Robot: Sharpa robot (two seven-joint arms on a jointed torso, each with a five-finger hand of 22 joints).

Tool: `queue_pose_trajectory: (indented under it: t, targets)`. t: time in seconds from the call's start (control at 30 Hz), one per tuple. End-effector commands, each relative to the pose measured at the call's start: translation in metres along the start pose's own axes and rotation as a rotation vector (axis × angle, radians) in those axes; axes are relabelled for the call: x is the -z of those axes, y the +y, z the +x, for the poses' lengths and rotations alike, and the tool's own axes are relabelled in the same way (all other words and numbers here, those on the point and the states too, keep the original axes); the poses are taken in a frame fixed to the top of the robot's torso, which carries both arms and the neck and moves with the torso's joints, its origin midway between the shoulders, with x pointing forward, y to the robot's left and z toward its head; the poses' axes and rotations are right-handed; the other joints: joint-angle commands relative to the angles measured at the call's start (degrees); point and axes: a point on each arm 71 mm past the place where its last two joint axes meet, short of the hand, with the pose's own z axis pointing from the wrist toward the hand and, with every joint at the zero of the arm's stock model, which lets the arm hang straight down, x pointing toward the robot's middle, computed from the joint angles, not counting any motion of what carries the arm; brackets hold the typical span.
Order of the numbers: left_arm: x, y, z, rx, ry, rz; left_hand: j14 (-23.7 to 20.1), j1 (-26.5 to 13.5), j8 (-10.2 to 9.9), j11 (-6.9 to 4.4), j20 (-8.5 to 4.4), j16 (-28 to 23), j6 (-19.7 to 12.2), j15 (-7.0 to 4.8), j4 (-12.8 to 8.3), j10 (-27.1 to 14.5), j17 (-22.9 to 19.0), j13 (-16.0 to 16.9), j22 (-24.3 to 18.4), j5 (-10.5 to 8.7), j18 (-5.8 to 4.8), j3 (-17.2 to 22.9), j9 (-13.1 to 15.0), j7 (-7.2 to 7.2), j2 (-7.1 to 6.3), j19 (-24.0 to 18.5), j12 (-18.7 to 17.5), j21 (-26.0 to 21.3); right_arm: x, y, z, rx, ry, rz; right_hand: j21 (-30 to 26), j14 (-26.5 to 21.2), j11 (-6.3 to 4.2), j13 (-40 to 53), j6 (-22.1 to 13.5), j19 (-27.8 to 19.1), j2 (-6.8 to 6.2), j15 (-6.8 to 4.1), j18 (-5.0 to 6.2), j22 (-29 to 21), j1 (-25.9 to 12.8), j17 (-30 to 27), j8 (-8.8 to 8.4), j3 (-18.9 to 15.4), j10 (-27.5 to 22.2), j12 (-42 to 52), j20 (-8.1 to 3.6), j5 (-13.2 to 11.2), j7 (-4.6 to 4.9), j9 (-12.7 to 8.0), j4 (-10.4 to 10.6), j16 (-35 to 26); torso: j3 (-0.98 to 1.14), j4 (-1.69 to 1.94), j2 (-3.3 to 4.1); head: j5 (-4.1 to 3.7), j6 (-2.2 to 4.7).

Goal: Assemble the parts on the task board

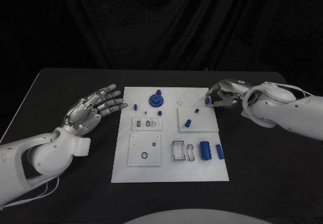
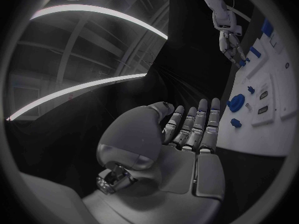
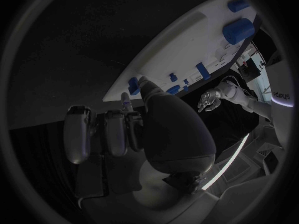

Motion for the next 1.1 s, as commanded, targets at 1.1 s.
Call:
queue_pose_trajectory:
  t: [1.1]
  targets:
    - [-0.001,-0.001,0.0,0.016,0.013,0.037,-0.54,-0.76,0.2,0.32,0.19,0.26,-0.01,0.09,0.03,0.14,-0.11,0.06,0.02,0.21,-0.99,0.44,0.05,0.87,0.1,-0.5,0.26,-0.34,0.0,0.011,-0.006,-0.03,-0.123,-0.073,-0.91,3.91,-0.72,9.42,8.06,-0.02,1.95,-0.49,0.48,8.12,3.73,8.36,11.73,0.45,1.47,0.05,-0.75,14.37,-1.73,7.8,-1.95,-0.92,0.01,0.02,-0.01,0.9,0.88]
